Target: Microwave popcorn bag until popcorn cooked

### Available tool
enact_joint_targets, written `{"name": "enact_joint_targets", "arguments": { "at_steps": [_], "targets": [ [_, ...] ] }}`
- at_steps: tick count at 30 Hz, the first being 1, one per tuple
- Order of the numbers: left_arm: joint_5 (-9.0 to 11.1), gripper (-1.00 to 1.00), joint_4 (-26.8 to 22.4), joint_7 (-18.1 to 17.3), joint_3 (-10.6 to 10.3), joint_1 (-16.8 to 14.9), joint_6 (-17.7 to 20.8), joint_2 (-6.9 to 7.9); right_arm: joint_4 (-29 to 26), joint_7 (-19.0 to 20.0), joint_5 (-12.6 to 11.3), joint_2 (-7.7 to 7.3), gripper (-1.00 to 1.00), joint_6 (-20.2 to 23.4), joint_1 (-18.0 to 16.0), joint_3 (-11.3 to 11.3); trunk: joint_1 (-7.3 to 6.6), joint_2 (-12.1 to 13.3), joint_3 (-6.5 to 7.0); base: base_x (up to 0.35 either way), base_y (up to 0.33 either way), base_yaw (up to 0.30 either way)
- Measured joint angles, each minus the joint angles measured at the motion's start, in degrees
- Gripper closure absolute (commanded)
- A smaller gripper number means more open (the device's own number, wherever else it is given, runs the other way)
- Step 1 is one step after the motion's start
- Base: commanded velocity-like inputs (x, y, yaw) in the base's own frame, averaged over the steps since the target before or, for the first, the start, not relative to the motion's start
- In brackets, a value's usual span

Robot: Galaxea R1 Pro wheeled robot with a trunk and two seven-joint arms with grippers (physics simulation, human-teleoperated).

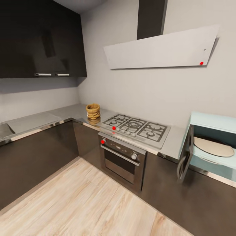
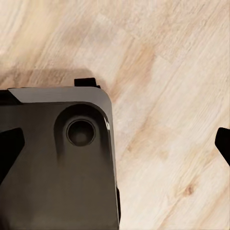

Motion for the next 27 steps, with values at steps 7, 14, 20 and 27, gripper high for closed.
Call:
{"name": "enact_joint_targets", "arguments": {
  "at_steps": [7, 14, 20, 27],
  "targets": [
    [-0.02, -1.0, -0.01, 0.02, 0.04, 0.0, -0.07, 0.05, 0.0, 0.11, 0.02, 0.07, -1.0, -0.03, -0.01, 0.03, -0.01, 0.01, 0.0, 0.029, 0.13, 0.271],
    [0.0, -1.0, -0.01, 0.02, 0.13, 0.0, -0.08, 0.21, 0.01, 0.12, 0.01, 0.09, -1.0, -0.04, -0.01, 0.03, -0.03, 0.01, 0.0, 0.166, 0.268, 0.271],
    [-0.01, -1.0, -0.01, 0.01, 0.13, 0.0, -0.08, 0.45, 0.01, 0.19, 0.01, 0.28, -1.0, 0.03, -0.01, 0.09, -0.03, 0.01, 0.0, 0.224, 0.236, 0.271],
    [0.01, -1.0, -0.01, 0.01, 0.13, 0.0, -0.08, 0.49, 0.01, 0.29, 0.0, 0.41, -1.0, 0.05, -0.01, 0.1, -0.03, 0.0, -0.04, 0.242, 0.214, 0.242]
  ]
}}
